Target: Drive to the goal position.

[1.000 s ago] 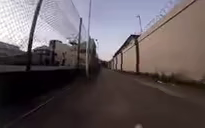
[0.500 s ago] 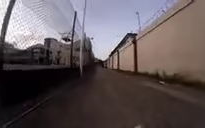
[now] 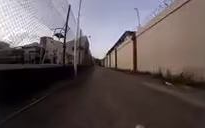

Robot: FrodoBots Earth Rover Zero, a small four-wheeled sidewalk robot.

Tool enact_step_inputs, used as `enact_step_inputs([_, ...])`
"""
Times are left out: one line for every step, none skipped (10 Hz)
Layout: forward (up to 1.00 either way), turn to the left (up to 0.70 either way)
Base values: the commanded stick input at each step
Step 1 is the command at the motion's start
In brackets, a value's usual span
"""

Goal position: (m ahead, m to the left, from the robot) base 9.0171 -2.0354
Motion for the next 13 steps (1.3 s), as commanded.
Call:
enact_step_inputs([1.00, 0.00])
enact_step_inputs([1.00, 0.00])
enact_step_inputs([1.00, 0.00])
enact_step_inputs([1.00, 0.00])
enact_step_inputs([1.00, 0.00])
enact_step_inputs([1.00, 0.00])
enact_step_inputs([1.00, 0.00])
enact_step_inputs([1.00, 0.00])
enact_step_inputs([1.00, 0.00])
enact_step_inputs([1.00, 0.00])
enact_step_inputs([1.00, 0.00])
enact_step_inputs([1.00, 0.00])
enact_step_inputs([1.00, 0.00])
